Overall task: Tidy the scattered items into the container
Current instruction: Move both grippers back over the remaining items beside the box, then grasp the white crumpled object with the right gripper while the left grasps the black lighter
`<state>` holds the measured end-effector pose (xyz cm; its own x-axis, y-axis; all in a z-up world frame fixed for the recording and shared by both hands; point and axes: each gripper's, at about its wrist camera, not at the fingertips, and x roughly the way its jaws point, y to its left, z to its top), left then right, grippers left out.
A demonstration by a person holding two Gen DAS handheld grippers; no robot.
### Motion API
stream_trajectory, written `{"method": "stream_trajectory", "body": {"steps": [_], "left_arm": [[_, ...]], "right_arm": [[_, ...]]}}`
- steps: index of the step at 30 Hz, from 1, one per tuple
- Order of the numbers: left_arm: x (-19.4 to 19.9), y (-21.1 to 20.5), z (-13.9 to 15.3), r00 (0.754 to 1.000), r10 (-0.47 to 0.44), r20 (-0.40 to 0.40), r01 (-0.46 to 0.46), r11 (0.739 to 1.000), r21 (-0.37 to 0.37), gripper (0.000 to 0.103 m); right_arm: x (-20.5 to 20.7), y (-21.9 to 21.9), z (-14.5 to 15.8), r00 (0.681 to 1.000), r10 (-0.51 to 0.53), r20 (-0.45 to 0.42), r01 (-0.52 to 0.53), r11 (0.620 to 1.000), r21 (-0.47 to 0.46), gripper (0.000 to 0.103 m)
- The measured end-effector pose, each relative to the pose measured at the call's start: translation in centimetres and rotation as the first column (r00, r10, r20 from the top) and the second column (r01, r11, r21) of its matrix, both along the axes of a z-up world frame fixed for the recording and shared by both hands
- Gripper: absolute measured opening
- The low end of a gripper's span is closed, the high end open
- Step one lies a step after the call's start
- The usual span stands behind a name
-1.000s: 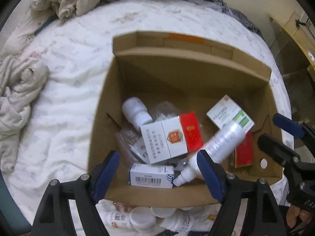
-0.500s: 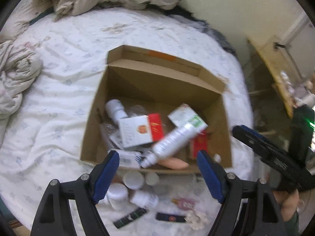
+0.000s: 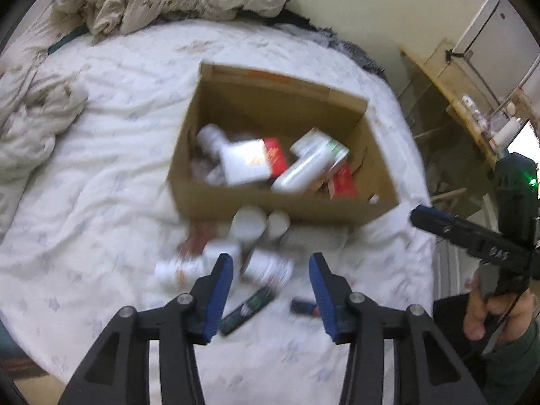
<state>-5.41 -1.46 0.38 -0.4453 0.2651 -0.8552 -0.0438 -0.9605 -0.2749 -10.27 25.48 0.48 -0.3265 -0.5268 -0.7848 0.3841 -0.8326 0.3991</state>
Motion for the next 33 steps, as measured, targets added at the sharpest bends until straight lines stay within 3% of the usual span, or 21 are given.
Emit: {"method": "stream_trajectory", "body": {"steps": [3, 7, 11, 16, 24, 29, 33], "left_arm": [[1.4, -1.4, -2.1, 0.999, 0.04, 0.027, -0.04, 0.999, -0.003, 0.067], [2.5, -3.3, -4.7, 0.992, 0.113, 0.06, -0.114, 0.993, 0.012, 0.077], [2.4, -4.1, -5.9, 0.986, 0.139, 0.092, -0.14, 0.99, 0.015, 0.078], [2.2, -4.4, -6.5, 0.984, 0.143, 0.108, -0.145, 0.989, 0.012, 0.078], [2.0, -3.4, -7.7, 0.985, 0.088, 0.147, -0.092, 0.995, 0.021, 0.077], [1.4, -0.8, -9.1, 0.983, -0.02, 0.182, 0.022, 1.0, -0.007, 0.078], [0.6, 1.3, -10.6, 0.975, -0.074, 0.208, 0.088, 0.994, -0.059, 0.078]], "right_arm": [[0.3, -0.1, -1.9, 0.998, 0.011, 0.067, -0.011, 1.0, 0.011, 0.074], [0.7, -1.4, -4.7, 0.983, 0.065, 0.169, -0.073, 0.997, 0.039, 0.074], [1.6, -3.5, -6.7, 0.974, 0.121, 0.191, -0.153, 0.975, 0.163, 0.074], [3.0, -4.0, -8.9, 0.944, 0.157, 0.289, -0.222, 0.952, 0.209, 0.073], [3.7, -4.1, -11.1, 0.924, 0.178, 0.34, -0.278, 0.922, 0.272, 0.027], [3.5, -3.3, -9.3, 0.941, 0.178, 0.286, -0.251, 0.937, 0.242, 0.021], [3.4, -2.2, -7.5, 0.947, 0.182, 0.266, -0.219, 0.969, 0.118, 0.021]]}}
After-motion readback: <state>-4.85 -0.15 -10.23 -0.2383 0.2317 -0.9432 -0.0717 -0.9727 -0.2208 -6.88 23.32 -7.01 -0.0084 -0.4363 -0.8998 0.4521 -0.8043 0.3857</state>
